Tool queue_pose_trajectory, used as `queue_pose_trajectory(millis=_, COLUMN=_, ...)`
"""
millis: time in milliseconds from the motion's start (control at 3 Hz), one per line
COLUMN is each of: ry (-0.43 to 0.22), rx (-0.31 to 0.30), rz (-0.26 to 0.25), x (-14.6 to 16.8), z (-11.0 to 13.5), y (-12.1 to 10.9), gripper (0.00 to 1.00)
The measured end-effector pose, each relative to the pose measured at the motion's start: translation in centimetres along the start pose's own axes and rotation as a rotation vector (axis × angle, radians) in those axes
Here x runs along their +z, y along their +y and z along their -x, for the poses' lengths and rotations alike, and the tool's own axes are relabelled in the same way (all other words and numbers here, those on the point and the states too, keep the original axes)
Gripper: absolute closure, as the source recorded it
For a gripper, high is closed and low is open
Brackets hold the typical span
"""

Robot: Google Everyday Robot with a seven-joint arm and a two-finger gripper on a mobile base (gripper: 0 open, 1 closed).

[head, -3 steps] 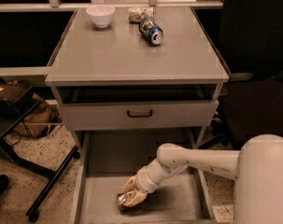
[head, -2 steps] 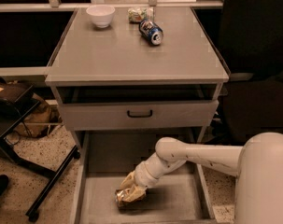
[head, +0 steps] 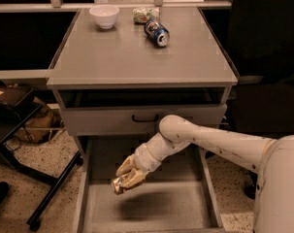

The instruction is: Pick orange can from middle drawer and place on counter

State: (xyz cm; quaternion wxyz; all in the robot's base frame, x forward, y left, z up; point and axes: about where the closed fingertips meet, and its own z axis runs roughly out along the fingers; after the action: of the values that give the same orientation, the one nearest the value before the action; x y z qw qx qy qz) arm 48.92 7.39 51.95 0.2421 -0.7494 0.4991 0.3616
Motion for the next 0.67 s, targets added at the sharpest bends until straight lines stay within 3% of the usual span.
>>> queue_pose_trajectory(millis=333, ry=0.0, rx=0.0, rz=0.0, x=0.0, z=0.0, y=0.0, gripper=1.0)
queue_pose_trajectory(millis=667, ry=0.027, rx=-0.024, rz=-0.019, x=-2.2, z=2.8, y=-1.0, gripper=1.0)
